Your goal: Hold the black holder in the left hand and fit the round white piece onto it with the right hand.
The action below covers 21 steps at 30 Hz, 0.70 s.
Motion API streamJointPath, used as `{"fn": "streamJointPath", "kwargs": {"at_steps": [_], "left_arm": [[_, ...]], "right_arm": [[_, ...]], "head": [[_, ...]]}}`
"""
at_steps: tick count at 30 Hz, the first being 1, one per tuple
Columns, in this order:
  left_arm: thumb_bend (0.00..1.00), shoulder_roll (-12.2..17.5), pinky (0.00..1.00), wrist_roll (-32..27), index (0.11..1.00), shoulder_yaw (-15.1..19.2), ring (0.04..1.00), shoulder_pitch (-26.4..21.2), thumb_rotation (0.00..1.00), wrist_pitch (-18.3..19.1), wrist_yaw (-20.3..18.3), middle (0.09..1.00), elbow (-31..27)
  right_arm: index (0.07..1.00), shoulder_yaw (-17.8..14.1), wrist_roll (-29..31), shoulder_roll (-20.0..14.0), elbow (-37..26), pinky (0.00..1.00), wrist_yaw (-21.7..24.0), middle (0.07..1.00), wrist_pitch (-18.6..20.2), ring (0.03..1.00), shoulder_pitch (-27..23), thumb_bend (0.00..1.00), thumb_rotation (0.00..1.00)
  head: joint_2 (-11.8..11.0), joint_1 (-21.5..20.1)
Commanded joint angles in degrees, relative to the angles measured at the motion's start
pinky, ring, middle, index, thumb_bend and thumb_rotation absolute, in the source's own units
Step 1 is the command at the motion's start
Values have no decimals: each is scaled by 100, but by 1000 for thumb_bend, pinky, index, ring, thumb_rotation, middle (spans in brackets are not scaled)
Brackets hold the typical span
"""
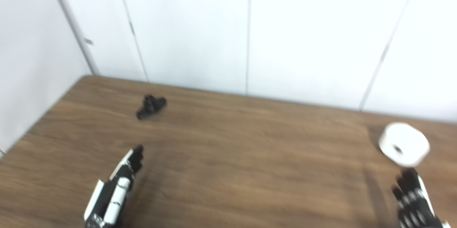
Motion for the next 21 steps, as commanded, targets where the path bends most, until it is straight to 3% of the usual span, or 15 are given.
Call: {"fn": "streamJointPath", "kwargs": {"at_steps": [1,7,15,18,21], "left_arm": [[366,-369,997,179,949,-249,988,202,865,-138,46,978,634],[434,-372,990,331,948,-285,983,155,836,-140,95,971,738],[430,-346,983,373,951,-306,982,138,823,-51,111,974,674],[429,-351,990,414,952,-308,986,141,821,10,126,974,631],[441,-343,999,415,955,-309,990,143,781,69,113,977,594]], "right_arm": [[971,-10,113,177,1247,1000,132,999,-331,1000,340,625,980],[975,-51,108,194,1530,1000,218,1000,-440,1000,214,586,991],[997,-84,105,210,1517,1000,243,1000,-468,1000,196,578,990],[961,-102,100,223,1492,1000,225,974,-444,1000,202,563,987],[901,-107,76,225,1457,957,200,902,-410,927,208,559,976]], "head": [[-65,30],[-160,79],[-50,-28],[4,-54],[52,-92]]}}
